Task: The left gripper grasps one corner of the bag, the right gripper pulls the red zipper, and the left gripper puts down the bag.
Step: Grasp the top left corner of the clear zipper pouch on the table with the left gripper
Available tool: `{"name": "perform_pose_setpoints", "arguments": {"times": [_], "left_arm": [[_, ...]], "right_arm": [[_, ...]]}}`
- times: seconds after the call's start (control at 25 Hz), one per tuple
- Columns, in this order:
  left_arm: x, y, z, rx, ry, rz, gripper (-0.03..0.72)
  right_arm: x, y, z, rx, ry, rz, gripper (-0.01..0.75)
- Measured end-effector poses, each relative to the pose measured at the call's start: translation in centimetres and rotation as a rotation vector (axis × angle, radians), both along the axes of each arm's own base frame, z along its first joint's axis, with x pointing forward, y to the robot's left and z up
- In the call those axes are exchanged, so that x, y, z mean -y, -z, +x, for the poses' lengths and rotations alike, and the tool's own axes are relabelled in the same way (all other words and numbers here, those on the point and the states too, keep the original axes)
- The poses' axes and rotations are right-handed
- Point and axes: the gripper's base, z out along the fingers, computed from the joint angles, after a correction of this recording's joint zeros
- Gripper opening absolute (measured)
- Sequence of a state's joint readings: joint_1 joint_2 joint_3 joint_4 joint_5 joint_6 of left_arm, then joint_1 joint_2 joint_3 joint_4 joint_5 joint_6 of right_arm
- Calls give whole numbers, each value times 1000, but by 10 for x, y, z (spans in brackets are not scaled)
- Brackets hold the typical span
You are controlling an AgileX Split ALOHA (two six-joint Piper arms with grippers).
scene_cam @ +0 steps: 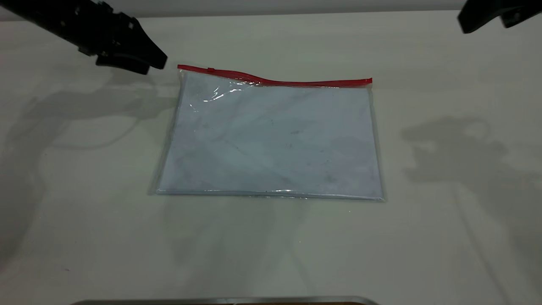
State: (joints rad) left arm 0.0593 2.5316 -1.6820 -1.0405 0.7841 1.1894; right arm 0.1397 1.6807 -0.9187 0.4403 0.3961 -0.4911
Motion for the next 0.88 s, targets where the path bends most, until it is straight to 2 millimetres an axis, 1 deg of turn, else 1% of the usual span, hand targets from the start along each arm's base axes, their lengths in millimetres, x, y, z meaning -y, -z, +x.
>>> {"name": "perform_pose_setpoints", "arguments": {"times": [0.32,0.52,0.68,0.88], "left_arm": [[4,28,1,25,-30,-49,588],[15,34,1,47,-19,-73,588],[23,45,-1,33,-16,-73,588],[27,54,-1,24,-55,-120,588]], "right_arm": [[-2,2,2,-1,-10,13,576],[-2,2,2,0,-13,13,576],[-2,2,2,0,-13,13,576],[-2,2,2,1,-15,12,576]]}}
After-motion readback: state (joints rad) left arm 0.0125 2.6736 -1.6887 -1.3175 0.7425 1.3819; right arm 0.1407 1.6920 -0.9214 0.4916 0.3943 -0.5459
